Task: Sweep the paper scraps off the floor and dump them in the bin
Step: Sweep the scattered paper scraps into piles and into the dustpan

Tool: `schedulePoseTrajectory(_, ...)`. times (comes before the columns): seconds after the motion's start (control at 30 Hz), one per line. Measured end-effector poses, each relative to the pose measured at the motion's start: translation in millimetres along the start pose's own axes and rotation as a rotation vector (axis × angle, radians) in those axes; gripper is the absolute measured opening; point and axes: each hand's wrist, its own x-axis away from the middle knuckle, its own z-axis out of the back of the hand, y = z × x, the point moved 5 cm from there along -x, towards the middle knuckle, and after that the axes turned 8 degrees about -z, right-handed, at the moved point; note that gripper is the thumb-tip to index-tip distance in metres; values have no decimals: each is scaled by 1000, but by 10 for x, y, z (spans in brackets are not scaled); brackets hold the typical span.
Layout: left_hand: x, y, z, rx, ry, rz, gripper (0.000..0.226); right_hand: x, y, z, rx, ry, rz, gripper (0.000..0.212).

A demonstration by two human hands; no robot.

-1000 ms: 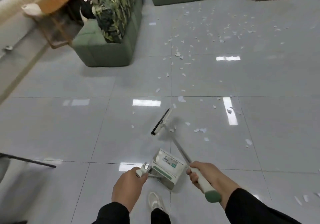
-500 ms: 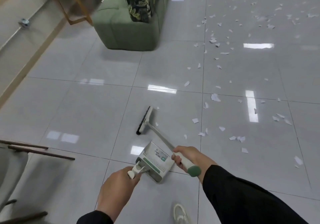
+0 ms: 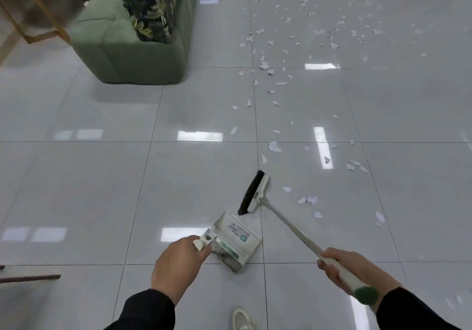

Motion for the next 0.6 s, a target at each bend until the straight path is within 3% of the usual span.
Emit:
schedulePoseTrajectory(0.33, -289, 1030, -232, -27, -55, -125, 51, 418, -367, 1340, -145, 204, 120, 12)
schedulePoseTrajectory(0.6, -474, 1878, -442, -41, -64, -144, 42, 480, -693, 1573, -182, 78, 155, 22)
